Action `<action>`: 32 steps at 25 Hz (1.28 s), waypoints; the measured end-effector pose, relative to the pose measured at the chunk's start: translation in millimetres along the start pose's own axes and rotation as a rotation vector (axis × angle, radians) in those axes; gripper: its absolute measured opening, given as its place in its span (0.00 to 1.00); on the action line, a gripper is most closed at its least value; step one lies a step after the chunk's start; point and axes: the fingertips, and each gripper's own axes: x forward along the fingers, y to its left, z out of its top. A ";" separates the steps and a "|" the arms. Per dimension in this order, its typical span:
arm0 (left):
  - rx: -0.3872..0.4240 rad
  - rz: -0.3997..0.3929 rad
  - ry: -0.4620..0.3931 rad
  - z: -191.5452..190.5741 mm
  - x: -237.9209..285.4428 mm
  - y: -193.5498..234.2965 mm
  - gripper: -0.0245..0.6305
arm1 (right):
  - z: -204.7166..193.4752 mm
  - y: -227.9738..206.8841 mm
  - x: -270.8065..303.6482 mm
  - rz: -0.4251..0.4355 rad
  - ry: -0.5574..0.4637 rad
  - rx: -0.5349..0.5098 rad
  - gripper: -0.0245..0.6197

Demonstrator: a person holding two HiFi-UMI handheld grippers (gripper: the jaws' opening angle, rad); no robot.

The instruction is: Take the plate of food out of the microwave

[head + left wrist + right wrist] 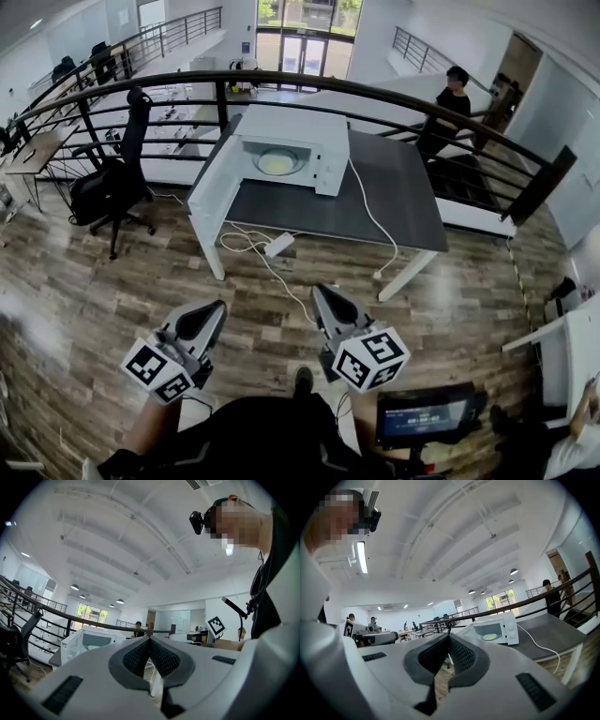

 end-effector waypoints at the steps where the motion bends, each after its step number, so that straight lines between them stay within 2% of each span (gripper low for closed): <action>1: 0.000 0.011 -0.001 1.4 7.6 3.4 0.04 | 3.8 -6.1 5.0 0.013 -0.001 -0.002 0.04; 4: 0.003 0.035 -0.006 6.4 31.7 8.2 0.04 | 14.7 -27.9 18.1 0.053 -0.006 -0.009 0.04; 18: 0.039 0.113 -0.019 10.5 124.8 11.0 0.04 | 45.5 -116.3 41.1 0.139 0.002 0.012 0.04; 32: 0.011 0.184 -0.031 -4.7 179.8 4.5 0.04 | 48.0 -175.8 41.5 0.210 0.041 0.008 0.04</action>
